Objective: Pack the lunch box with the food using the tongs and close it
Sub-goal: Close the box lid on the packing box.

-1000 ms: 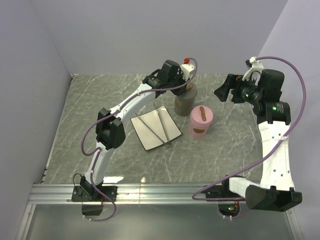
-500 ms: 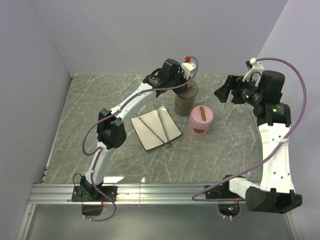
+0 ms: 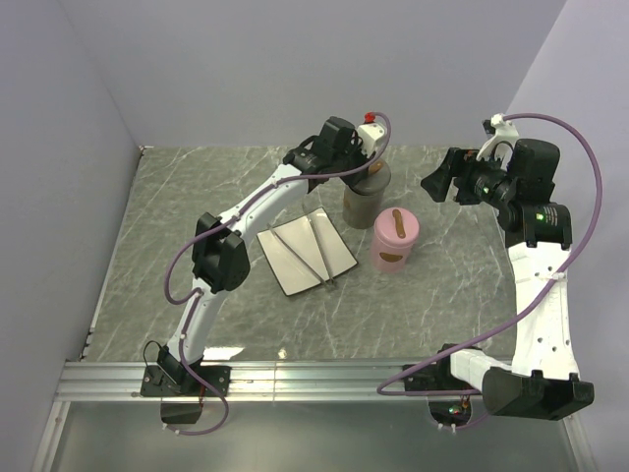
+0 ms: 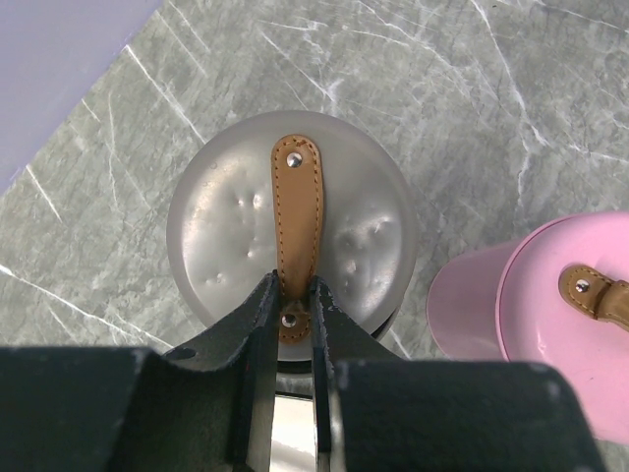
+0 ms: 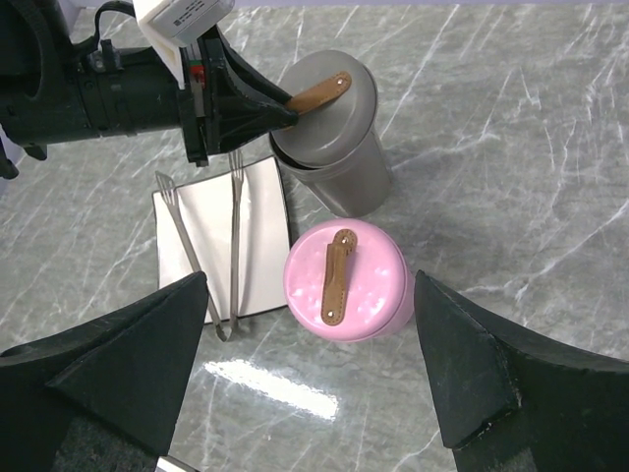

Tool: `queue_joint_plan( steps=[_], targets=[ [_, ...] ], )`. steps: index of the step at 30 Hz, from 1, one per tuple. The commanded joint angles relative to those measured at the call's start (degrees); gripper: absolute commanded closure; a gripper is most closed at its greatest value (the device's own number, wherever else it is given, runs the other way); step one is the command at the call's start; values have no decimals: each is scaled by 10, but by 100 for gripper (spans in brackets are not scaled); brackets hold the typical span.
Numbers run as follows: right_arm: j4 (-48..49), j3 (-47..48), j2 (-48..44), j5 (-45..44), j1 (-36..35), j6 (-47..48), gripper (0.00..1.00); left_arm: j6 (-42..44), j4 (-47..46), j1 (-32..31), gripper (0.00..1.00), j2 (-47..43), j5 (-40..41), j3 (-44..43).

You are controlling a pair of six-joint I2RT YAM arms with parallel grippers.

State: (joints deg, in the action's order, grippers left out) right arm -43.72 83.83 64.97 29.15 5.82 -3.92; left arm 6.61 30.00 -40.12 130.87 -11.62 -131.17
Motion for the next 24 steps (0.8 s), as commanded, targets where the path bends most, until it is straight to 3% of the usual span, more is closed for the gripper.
queue_joint_plan(
  steps=[1, 9, 18, 24],
  targets=[
    [21, -2, -12, 8, 0, 4, 9, 5, 4, -7, 100, -26, 4, -20],
    [23, -2, -13, 12, 2, 2, 9, 18, 22, -7, 100, -69, 20, -8],
    [22, -5, -17, 6, 1, 2, 10, 16, 98, -7, 100, -43, 12, -56],
    [27, -10, -17, 9, 1, 1, 11, 17, 101, -8, 100, -35, 13, -56]
  ],
)
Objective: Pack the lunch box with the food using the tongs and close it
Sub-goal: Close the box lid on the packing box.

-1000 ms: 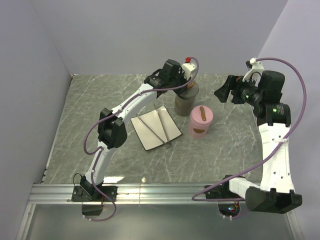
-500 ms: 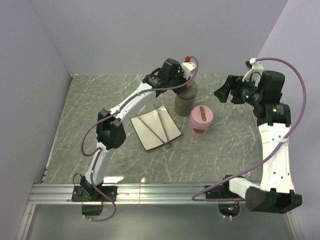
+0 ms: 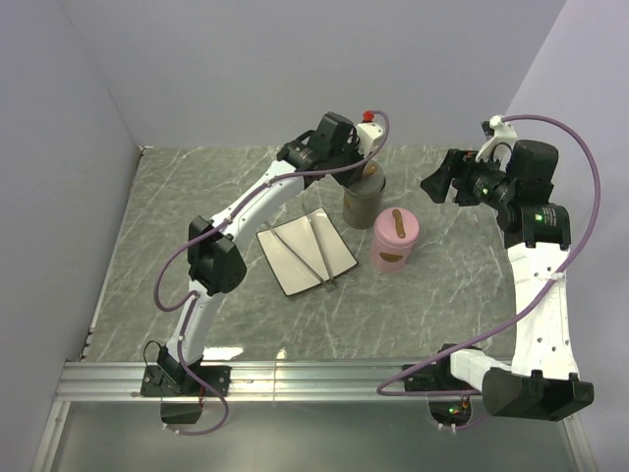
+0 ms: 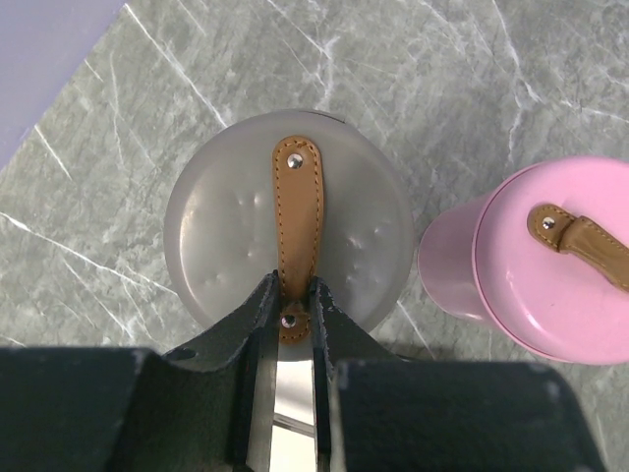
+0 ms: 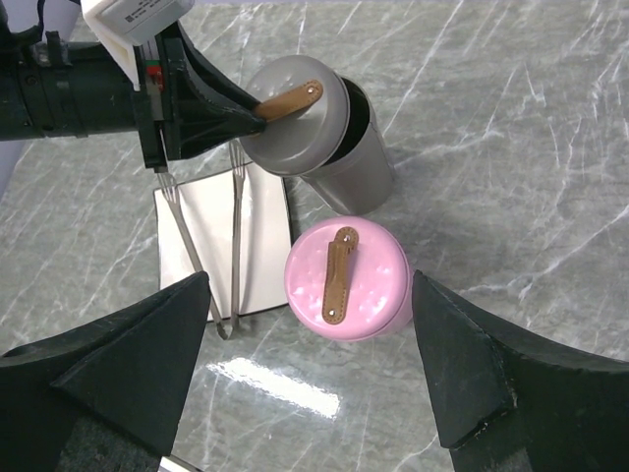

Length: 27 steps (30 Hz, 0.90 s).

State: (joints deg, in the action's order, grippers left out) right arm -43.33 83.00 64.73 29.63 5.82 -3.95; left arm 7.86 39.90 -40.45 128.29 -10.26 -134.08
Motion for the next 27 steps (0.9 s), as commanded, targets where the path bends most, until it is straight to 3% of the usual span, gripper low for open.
queue_joint_plan(
  steps=[1, 24, 27],
  targets=[
    [22, -2, -14, 3, 1, 0, 11, 4, -2, -5, 100, -8, -2, -27],
    [29, -21, -25, 1, 2, 3, 11, 4, -36, -4, 100, 59, -17, -54],
    [28, -24, -27, 3, 1, 4, 11, 1, -40, -5, 95, 57, -21, -54]
  ],
)
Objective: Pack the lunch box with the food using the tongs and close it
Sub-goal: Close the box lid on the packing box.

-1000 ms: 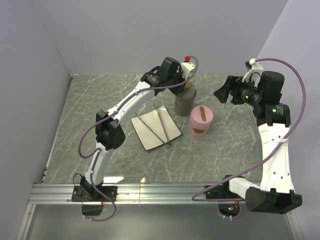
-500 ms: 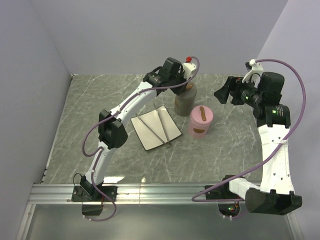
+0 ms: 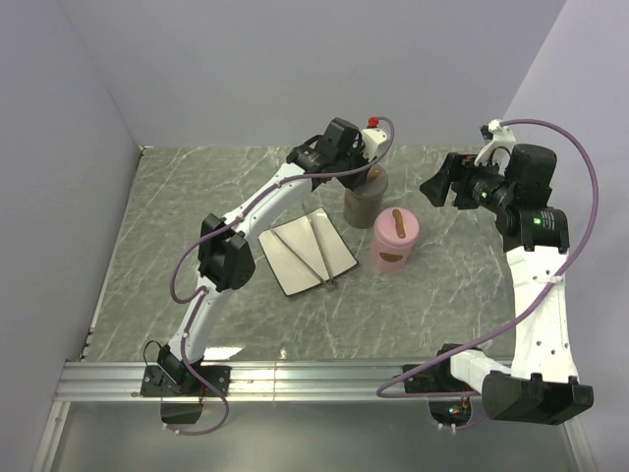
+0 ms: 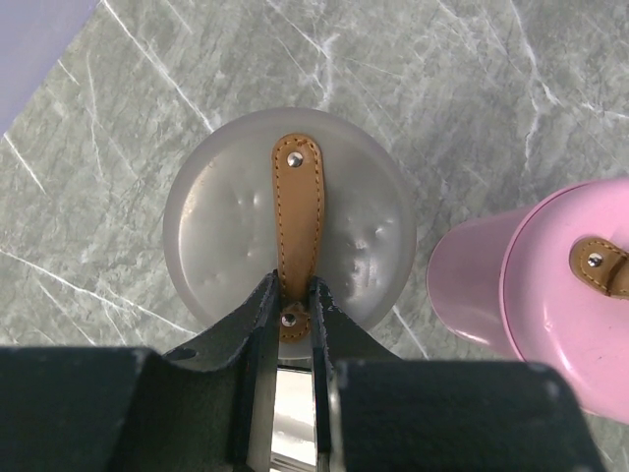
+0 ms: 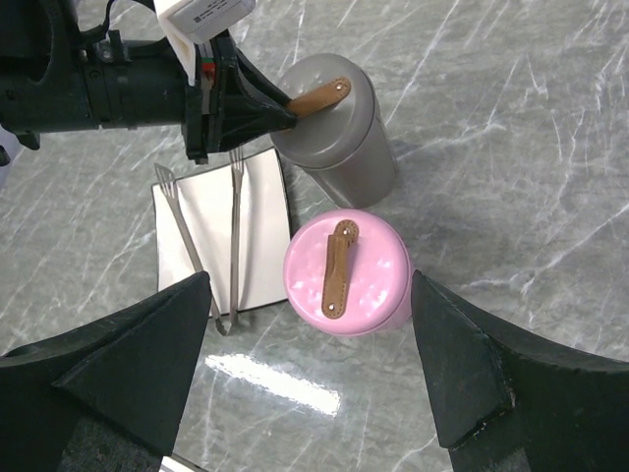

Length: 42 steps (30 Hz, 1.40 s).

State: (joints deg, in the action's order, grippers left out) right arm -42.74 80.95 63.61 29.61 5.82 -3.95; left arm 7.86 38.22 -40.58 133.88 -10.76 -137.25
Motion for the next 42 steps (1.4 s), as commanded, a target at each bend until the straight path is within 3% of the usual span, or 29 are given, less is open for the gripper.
queue_joint_plan(
  steps=[1, 5, 12, 19, 28, 37, 42],
  targets=[
    [24, -4, -15, 4, 1, 3, 12, 0, -24, -4, 92, 1, -18, -22],
    [28, -9, -3, 5, 2, 3, 12, -4, -41, -4, 76, -20, -18, 2],
    [63, -13, 30, 31, 1, -10, 17, -6, -67, -3, 68, -33, -16, 9],
    [92, -14, 75, 56, 1, -30, 33, -10, -78, -4, 68, -27, -27, 15],
    [156, -26, 127, 48, 1, -62, 41, -12, -87, -3, 54, -60, -22, 25],
    [159, 18, 197, 45, -8, -72, 39, -46, -105, 6, 52, -118, -18, 34],
    [158, 49, 238, 21, -34, -77, 35, -75, -119, 32, 46, -182, -37, 85]
  ],
)
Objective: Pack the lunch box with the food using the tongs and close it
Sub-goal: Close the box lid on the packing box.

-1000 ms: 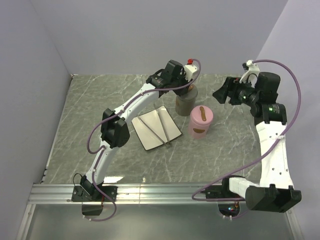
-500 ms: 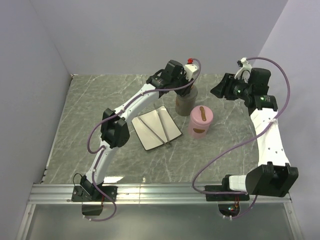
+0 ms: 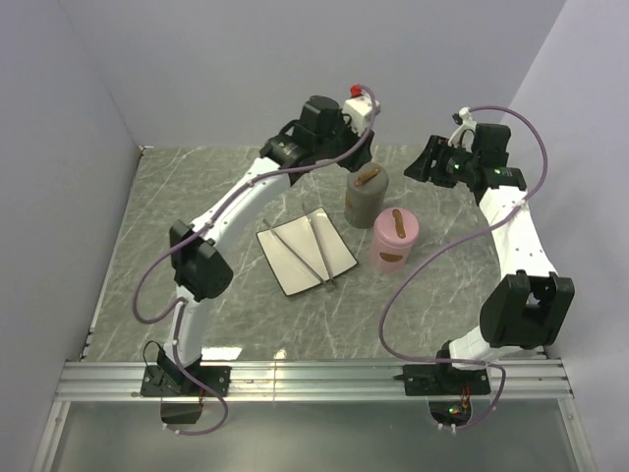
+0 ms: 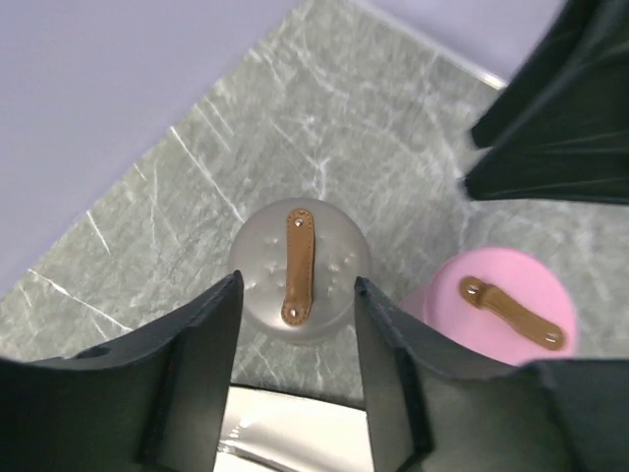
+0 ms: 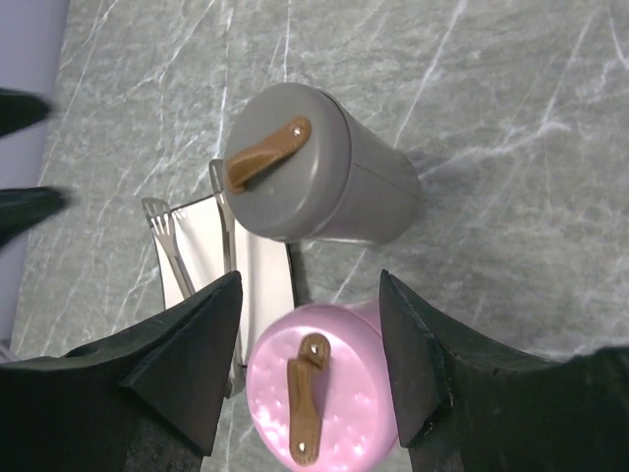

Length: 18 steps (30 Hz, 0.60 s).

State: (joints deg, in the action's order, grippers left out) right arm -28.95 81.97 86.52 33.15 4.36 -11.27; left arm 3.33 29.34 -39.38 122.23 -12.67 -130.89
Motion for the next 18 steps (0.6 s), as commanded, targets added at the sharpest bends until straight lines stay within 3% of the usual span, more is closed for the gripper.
queue_joint_plan(
  steps=[1, 10, 18],
  targets=[
    [18, 44, 27, -18, -24, -2, 34, -50, -31, 25, 44, -76, -36, 31],
    [6, 114, 131, -15, -41, 8, 34, -73, -11, 62, 42, -177, -106, 119],
    [-1, 145, 184, -6, -58, 12, 34, -74, -14, 71, 42, -200, -117, 159]
  ],
)
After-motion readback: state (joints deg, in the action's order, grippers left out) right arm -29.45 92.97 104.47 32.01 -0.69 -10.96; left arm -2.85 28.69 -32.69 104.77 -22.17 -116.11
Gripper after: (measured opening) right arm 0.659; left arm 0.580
